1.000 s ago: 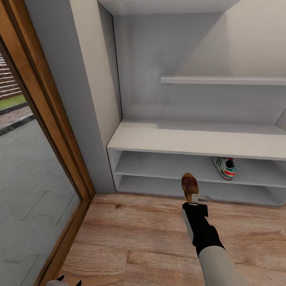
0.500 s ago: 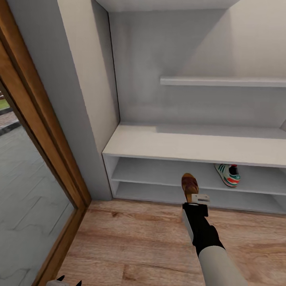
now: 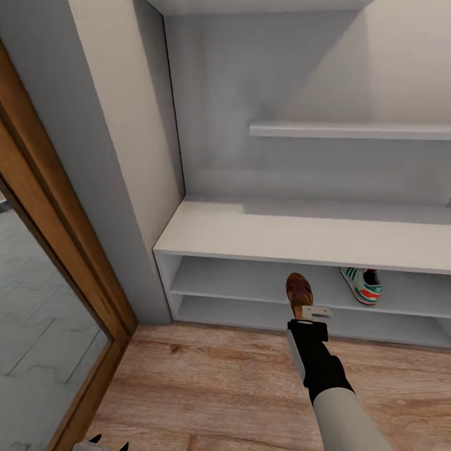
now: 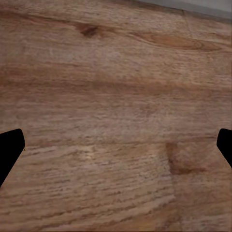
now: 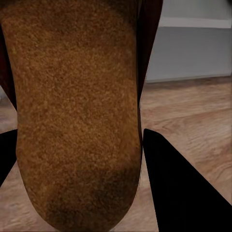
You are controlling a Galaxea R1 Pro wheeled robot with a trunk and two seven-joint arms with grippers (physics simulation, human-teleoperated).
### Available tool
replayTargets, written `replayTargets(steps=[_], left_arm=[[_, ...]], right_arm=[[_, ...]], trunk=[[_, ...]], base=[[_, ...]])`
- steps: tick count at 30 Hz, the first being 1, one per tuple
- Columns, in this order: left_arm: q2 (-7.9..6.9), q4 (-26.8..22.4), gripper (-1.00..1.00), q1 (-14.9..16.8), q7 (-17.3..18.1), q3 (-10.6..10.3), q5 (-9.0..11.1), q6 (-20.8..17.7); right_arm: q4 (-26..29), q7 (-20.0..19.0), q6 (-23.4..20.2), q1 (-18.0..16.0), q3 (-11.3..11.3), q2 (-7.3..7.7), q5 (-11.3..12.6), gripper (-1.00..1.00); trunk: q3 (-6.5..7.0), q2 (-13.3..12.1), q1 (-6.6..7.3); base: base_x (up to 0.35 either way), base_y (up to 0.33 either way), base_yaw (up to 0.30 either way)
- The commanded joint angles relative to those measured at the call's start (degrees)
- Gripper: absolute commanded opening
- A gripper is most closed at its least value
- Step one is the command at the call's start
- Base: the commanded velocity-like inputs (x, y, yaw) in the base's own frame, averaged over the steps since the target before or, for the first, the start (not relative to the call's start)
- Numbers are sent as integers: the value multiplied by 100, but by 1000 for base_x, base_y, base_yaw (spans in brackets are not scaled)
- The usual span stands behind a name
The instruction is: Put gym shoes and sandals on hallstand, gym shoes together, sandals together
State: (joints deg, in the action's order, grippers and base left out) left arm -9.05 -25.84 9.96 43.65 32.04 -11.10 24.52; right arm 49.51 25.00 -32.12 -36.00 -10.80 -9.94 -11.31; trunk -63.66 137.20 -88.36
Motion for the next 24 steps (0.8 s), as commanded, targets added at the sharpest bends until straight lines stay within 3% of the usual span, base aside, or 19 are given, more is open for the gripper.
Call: replayTargets(steps=[1, 8, 20, 24], left_arm=[[4, 0, 100, 6, 29, 48, -62, 27], [8, 0, 100, 6, 29, 48, -67, 23], [1, -3, 100, 6, 29, 47, -52, 25], [0, -1, 100, 6, 29, 35, -58, 20]], right_arm=[[6, -13, -40, -3, -13, -6, -48, -100], [2, -20, -34, -3, -14, -6, -53, -100], [8, -22, -31, -3, -10, -6, -47, -100], [13, -22, -33, -3, -14, -6, -48, -100]], trunk=[[-5, 2, -2], [-5, 2, -2], [-5, 2, -2], [-87, 162, -89]], base=[[281, 0, 0], [193, 0, 0], [16, 0, 0], [0, 0, 0]])
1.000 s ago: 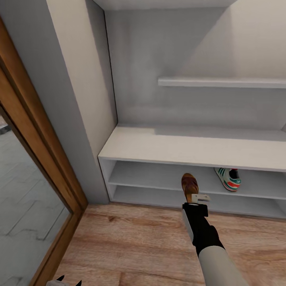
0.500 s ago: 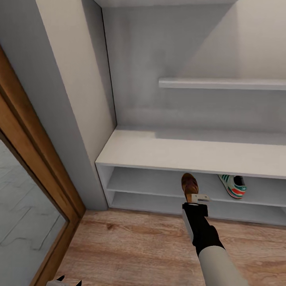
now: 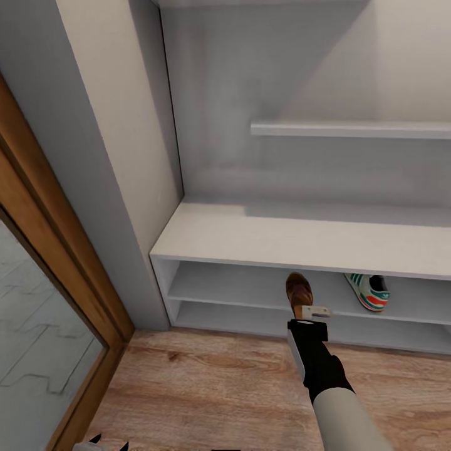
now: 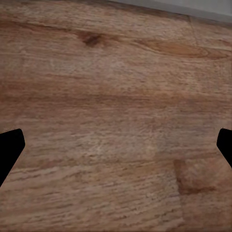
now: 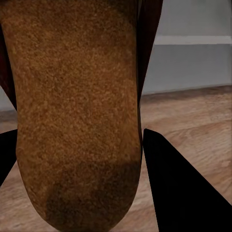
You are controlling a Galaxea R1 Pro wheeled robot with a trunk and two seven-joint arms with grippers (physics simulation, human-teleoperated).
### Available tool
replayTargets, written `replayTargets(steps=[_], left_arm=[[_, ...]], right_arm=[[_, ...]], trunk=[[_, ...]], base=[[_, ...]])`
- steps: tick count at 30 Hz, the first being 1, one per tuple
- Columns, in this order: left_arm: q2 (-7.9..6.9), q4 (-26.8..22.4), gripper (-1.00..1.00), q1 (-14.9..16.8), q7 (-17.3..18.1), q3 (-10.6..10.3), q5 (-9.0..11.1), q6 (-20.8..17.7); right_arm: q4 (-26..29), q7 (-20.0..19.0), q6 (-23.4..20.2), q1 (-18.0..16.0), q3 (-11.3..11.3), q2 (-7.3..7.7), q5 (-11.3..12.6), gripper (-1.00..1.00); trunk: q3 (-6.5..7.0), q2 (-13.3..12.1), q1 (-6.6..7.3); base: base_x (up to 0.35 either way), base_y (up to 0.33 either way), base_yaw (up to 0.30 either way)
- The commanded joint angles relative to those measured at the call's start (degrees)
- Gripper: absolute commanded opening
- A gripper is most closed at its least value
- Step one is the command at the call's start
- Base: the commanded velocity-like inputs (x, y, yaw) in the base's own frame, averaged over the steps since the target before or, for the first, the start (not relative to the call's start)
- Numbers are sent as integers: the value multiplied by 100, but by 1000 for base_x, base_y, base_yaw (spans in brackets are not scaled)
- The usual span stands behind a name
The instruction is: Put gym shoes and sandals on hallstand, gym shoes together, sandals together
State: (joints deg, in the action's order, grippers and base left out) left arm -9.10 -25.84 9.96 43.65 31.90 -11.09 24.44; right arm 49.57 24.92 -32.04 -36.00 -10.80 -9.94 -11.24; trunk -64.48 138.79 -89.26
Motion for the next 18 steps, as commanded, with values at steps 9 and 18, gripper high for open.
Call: replayTargets(steps=[9, 18], left_arm=[[4, 0, 100, 6, 29, 52, -59, 29], [6, 0, 100, 6, 29, 61, -67, 31]], right_arm=[[17, -13, -47, -4, -18, -6, -61, -100], [18, -13, -47, -4, -19, -6, -63, -100]], trunk=[[-136, 164, -87], [-165, 164, -87]], base=[[0, 0, 0], [63, 0, 0]])
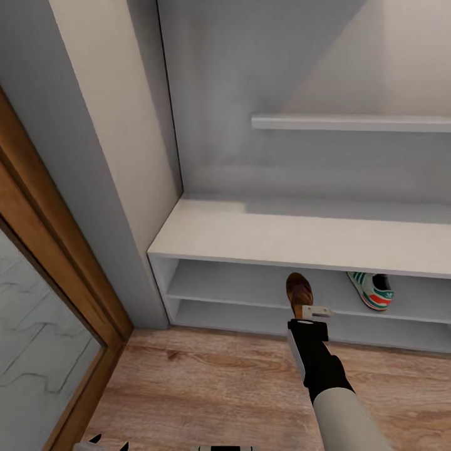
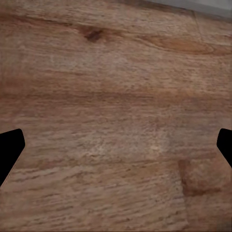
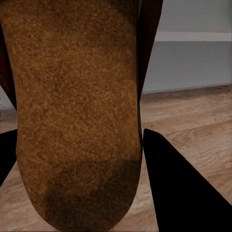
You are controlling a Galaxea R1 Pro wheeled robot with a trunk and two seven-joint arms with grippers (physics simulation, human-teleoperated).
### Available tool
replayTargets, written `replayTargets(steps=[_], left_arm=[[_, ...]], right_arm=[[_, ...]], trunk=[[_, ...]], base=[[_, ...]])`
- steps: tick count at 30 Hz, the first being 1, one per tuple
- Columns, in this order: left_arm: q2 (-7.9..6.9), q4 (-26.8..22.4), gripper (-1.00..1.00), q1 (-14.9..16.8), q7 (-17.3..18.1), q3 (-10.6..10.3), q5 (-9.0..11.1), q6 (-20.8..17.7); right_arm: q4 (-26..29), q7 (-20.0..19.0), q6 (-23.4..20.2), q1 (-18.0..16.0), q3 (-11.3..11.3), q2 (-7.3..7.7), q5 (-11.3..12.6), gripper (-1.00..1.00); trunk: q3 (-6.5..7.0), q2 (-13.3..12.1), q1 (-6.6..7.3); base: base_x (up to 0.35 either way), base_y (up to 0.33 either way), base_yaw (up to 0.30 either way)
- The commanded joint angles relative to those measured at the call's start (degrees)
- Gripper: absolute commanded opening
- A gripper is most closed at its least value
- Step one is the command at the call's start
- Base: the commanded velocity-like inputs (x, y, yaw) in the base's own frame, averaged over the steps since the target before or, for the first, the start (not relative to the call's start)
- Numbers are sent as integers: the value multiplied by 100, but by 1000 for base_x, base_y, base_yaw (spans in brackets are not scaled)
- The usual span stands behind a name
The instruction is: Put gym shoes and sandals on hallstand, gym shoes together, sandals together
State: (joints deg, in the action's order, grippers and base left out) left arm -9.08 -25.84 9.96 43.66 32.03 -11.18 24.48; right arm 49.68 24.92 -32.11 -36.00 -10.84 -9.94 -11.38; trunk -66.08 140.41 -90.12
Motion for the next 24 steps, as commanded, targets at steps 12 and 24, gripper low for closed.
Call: replayTargets(steps=[12, 24], left_arm=[[3, 0, 100, 6, 29, 49, -60, 30], [3, 0, 100, 6, 29, 48, -60, 30]], right_arm=[[-9, -13, -40, -3, -18, -6, -49, -100], [-3, -13, -41, -3, -15, -6, -49, -100]], trunk=[[-6, 2, -1], [-6, 2, -1]], base=[[202, 0, 0], [184, -67, 0]])
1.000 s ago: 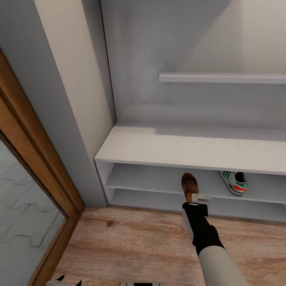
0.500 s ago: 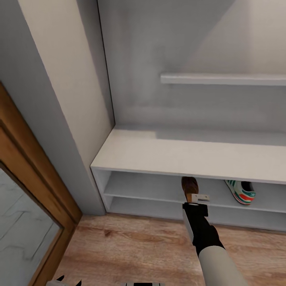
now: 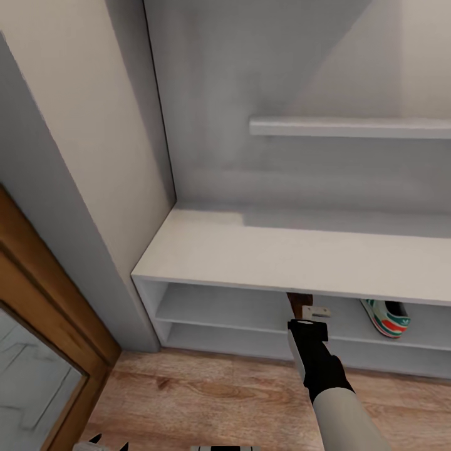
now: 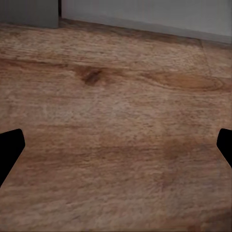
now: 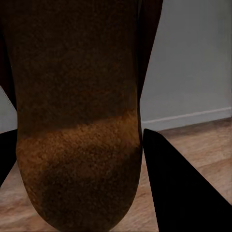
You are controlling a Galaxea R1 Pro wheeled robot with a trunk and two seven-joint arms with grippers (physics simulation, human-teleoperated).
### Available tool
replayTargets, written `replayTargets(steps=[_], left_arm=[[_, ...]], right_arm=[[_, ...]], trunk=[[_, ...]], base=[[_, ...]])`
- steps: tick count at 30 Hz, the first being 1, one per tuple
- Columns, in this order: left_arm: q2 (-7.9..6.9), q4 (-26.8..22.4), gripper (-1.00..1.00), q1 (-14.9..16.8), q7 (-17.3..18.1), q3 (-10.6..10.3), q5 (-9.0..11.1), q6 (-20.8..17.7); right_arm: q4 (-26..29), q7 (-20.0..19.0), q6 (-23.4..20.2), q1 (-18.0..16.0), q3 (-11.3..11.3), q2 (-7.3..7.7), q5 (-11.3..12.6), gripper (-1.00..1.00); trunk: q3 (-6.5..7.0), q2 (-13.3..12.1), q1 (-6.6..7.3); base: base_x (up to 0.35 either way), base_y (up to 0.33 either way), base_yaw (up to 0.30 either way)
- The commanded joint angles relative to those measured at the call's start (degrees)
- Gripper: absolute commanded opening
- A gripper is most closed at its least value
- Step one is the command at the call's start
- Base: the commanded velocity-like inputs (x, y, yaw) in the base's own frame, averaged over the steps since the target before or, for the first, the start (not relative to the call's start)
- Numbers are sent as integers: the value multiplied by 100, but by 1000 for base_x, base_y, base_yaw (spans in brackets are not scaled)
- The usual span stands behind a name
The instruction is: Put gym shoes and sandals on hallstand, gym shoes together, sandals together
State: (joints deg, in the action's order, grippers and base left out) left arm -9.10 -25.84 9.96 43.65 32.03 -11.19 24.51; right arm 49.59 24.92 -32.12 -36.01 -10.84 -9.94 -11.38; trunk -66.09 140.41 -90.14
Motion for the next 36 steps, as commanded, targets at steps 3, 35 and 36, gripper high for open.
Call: replayTargets(steps=[3, 35, 36], left_arm=[[4, 0, 100, 6, 29, 49, -59, 27], [4, 0, 100, 6, 29, 49, -59, 27], [4, 0, 100, 6, 29, 49, -59, 27]], right_arm=[[7, -13, -40, -3, -14, -6, -48, -100], [15, -13, -38, -3, -21, -6, -48, -100], [15, -13, -39, -3, -22, -6, -48, -100]], trunk=[[-5, 2, 0], [-5, 2, 0], [-5, 2, 0]], base=[[30, -13, 0], [100, -24, 0], [88, 0, 0]])
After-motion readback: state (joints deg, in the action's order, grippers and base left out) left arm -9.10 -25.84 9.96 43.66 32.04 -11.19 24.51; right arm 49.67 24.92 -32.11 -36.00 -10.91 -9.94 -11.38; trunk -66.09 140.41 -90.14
